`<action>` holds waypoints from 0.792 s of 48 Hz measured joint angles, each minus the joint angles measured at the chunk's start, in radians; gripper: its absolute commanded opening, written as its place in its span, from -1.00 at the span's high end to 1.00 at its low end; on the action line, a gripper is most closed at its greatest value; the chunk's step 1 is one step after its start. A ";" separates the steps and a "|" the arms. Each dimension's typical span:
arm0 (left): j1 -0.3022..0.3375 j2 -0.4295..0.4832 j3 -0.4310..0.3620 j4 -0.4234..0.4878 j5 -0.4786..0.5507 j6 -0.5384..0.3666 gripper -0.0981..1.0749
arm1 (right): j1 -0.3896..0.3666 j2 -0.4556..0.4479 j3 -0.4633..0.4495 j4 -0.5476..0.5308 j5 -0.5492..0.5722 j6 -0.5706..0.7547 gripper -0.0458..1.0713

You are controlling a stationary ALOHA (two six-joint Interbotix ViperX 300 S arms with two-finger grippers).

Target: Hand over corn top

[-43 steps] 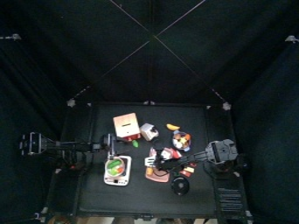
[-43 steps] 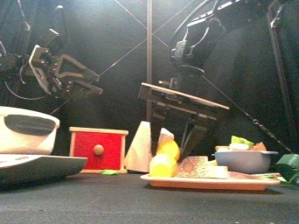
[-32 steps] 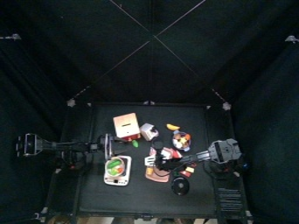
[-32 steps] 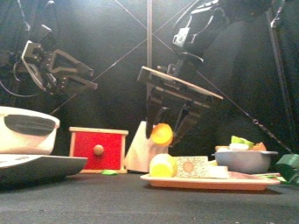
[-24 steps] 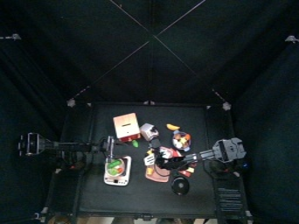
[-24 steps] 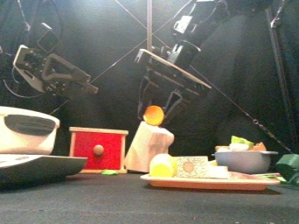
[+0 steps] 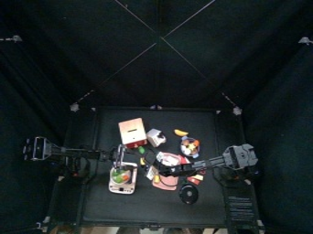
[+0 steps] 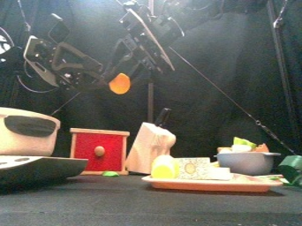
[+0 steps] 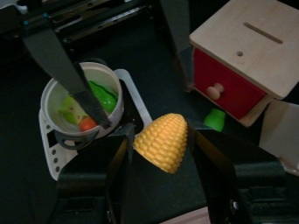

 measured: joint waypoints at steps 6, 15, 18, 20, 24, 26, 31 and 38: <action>-0.031 0.005 -0.009 -0.017 0.078 0.012 -0.87 | -0.023 -0.002 -0.003 0.075 -0.005 0.012 -0.28; -0.031 0.006 -0.017 -0.052 0.144 0.199 -0.87 | -0.089 0.000 -0.003 0.206 -0.081 0.017 -0.24; -0.031 0.006 -0.018 -0.098 0.129 0.298 -0.87 | -0.110 -0.005 0.000 0.264 -0.130 0.017 -0.20; -0.032 0.006 -0.018 -0.132 0.114 0.373 -0.87 | -0.127 -0.012 0.006 0.305 -0.179 0.017 -0.17; -0.048 0.008 -0.018 -0.224 0.091 0.508 -0.87 | -0.166 -0.018 0.023 0.362 -0.272 0.017 -0.08; -0.058 0.008 -0.018 -0.256 0.086 0.540 -0.87 | -0.179 -0.021 0.029 0.380 -0.308 0.017 -0.04; -0.107 0.008 -0.018 -0.333 0.081 0.637 -0.87 | -0.212 -0.029 0.044 0.411 -0.394 0.017 -0.01; -0.149 0.009 -0.018 -0.380 0.069 0.742 -0.87 | -0.222 -0.029 0.054 0.431 -0.440 0.017 -0.01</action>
